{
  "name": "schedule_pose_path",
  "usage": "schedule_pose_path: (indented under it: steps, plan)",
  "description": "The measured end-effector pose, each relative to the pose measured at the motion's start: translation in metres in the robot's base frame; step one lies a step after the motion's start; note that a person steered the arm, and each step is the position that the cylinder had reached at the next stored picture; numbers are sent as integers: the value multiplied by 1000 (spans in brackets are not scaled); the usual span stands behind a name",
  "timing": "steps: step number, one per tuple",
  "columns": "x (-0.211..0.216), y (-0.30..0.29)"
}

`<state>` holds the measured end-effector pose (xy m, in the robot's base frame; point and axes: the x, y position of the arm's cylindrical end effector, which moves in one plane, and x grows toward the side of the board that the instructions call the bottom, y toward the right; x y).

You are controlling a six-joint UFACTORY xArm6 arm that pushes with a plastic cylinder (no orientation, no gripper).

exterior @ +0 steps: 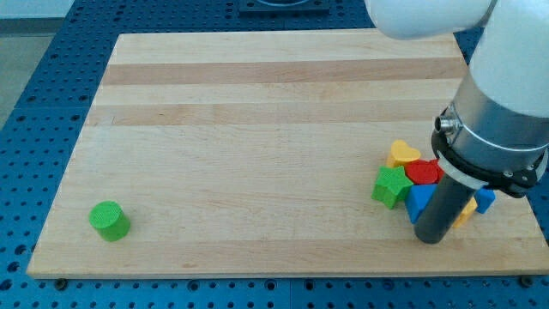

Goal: Push the green star closer to the heart

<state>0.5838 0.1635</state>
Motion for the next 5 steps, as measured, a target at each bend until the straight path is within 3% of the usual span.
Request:
schedule_pose_path:
  steps: [3,5]
  plan:
    - [-3,-38]
    - [-26,-38]
